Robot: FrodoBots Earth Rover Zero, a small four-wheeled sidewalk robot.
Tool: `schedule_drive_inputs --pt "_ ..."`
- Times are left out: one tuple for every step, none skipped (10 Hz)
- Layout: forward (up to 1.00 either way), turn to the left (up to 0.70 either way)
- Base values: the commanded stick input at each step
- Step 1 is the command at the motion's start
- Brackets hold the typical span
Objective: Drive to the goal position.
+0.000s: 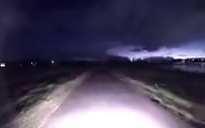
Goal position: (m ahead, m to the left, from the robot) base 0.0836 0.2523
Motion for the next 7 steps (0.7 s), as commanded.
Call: schedule_drive_inputs --pt "0.69 0.00" --pt "0.69 0.00" --pt "0.69 0.00" --pt "0.69 0.00" --pt "0.69 0.00" --pt "0.69 0.00" --pt "0.69 0.00"
